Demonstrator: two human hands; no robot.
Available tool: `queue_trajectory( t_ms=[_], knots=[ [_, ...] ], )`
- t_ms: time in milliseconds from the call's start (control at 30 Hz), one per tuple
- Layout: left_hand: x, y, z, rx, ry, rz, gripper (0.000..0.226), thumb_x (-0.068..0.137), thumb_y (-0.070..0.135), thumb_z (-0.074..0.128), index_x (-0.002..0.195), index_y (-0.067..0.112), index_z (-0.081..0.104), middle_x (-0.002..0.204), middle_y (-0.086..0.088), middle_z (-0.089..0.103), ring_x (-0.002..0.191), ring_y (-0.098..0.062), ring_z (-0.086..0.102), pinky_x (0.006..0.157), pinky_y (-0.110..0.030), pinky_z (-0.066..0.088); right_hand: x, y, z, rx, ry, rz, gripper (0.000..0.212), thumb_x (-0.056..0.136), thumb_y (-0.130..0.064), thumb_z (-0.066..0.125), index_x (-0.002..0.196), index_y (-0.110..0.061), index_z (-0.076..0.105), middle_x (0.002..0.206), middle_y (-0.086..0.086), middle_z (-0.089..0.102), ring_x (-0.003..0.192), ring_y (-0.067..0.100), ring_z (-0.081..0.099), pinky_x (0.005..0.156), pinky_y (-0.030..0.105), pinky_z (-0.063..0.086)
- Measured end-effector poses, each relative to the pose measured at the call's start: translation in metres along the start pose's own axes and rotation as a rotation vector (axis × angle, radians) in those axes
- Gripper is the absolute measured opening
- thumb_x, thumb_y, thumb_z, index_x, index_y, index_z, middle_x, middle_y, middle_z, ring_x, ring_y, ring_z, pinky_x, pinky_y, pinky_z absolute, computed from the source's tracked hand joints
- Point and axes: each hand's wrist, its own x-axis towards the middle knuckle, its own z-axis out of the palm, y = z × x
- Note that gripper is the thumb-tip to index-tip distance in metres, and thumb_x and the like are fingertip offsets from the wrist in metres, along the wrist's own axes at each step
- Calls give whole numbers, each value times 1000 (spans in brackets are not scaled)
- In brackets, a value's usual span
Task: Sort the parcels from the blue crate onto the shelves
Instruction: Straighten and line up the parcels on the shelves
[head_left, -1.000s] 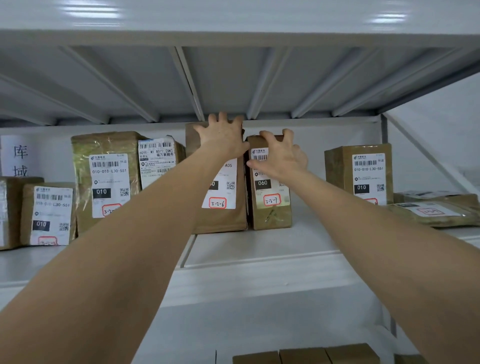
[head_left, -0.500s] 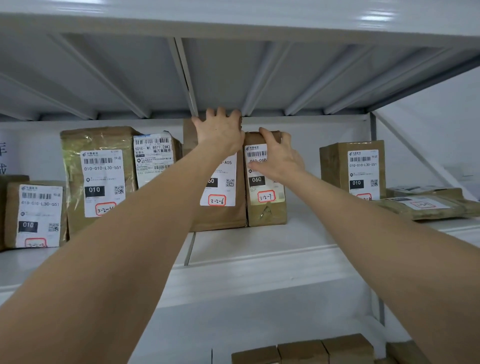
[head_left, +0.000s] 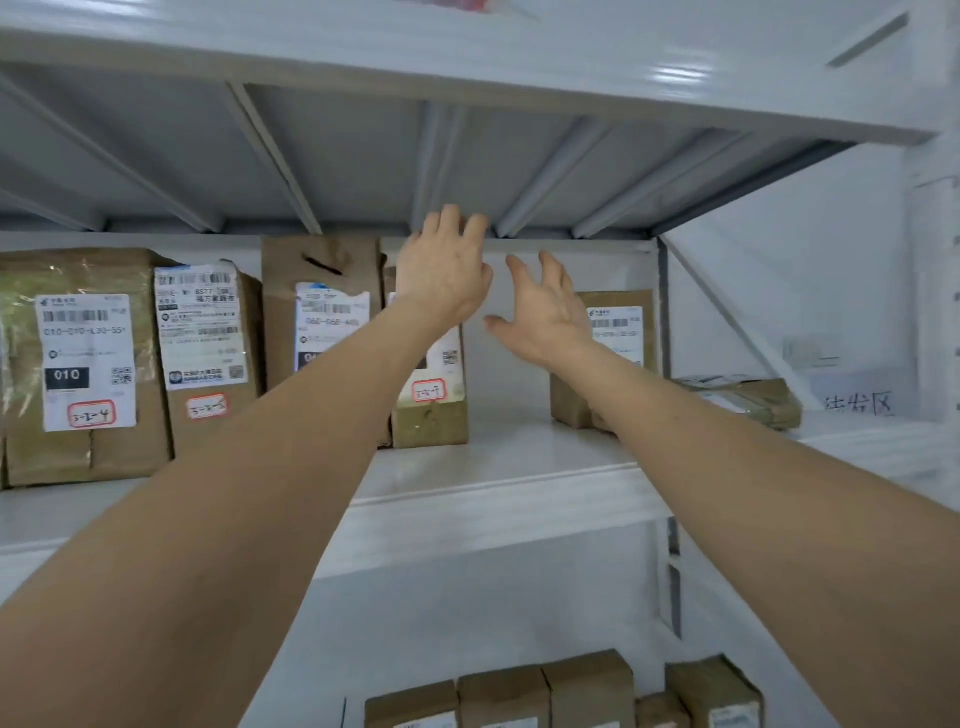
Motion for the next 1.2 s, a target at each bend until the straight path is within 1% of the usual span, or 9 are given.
queue_trajectory(
  t_ms=[167, 333, 433, 600, 733, 833, 967, 1100, 1200],
  knots=[
    [-2, 75, 5, -180, -225, -55, 53, 93, 23, 47, 143, 15, 32, 141, -10, 33, 128, -30, 37, 93, -45, 41, -9, 86, -38, -32, -24, 133, 63, 97, -29, 42, 152, -27, 11, 160, 10, -2, 147, 30, 5, 115, 43, 22],
    [1, 123, 29, -247, -413, -37, 72, 86, 23, 60, 147, 18, 23, 149, -9, 25, 135, -30, 31, 106, -46, 37, -18, 154, -45, 41, -100, 319, 71, 96, -26, 49, 153, -25, 6, 160, 11, -3, 147, 33, 4, 115, 48, 20],
    [11, 130, 38, -253, -430, -46, 84, 83, 23, 65, 150, 20, 14, 153, -7, 18, 138, -29, 26, 107, -45, 37, -13, 164, -38, 105, -181, 307, 78, 95, -27, 51, 153, -23, -1, 160, 13, -3, 146, 35, 6, 116, 47, 18],
    [24, 130, 51, -245, -408, -35, 86, 85, 19, 62, 151, 20, 8, 156, -10, 12, 139, -33, 24, 110, -43, 32, 9, 159, -34, 305, -184, 323, 91, 92, -21, 58, 153, -24, -10, 160, 10, -5, 143, 32, 22, 110, 41, 30],
    [33, 129, 66, -298, -468, -111, 78, 87, 17, 58, 150, 20, 12, 153, -13, 17, 134, -34, 33, 105, -40, 34, 24, 156, -20, 433, -235, 363, 98, 88, -14, 63, 153, -22, -10, 158, 14, 15, 136, 34, 35, 106, 41, 37],
    [36, 117, 70, -312, -520, -144, 61, 88, 21, 57, 143, 14, 33, 140, -15, 34, 124, -34, 44, 103, -39, 39, 30, 146, -10, 444, -285, 295, 97, 86, -12, 64, 153, -24, -6, 145, 15, 39, 120, 32, 50, 93, 40, 49],
    [35, 87, 61, -172, -449, -151, 48, 89, 22, 59, 135, 19, 45, 131, -11, 41, 115, -32, 51, 93, -40, 46, 32, 127, -1, 371, -288, 189, 93, 82, -15, 66, 152, -31, 7, 140, 16, 39, 112, 35, 55, 93, 45, 51],
    [25, 67, 48, 147, -404, -71, 45, 90, 27, 57, 133, 23, 47, 128, -8, 45, 121, -27, 44, 86, -40, 46, 31, 105, 3, 209, -232, 40, 72, 86, -15, 61, 148, -22, 27, 139, 13, 33, 115, 33, 53, 98, 41, 47],
    [17, 67, 49, 99, -406, -33, 43, 89, 21, 57, 131, 16, 48, 125, -8, 48, 117, -27, 48, 87, -41, 48, 30, 93, 5, 76, -153, -32, 57, 87, -10, 57, 141, -14, 37, 140, 11, 34, 119, 32, 50, 97, 40, 45]
  ],
)
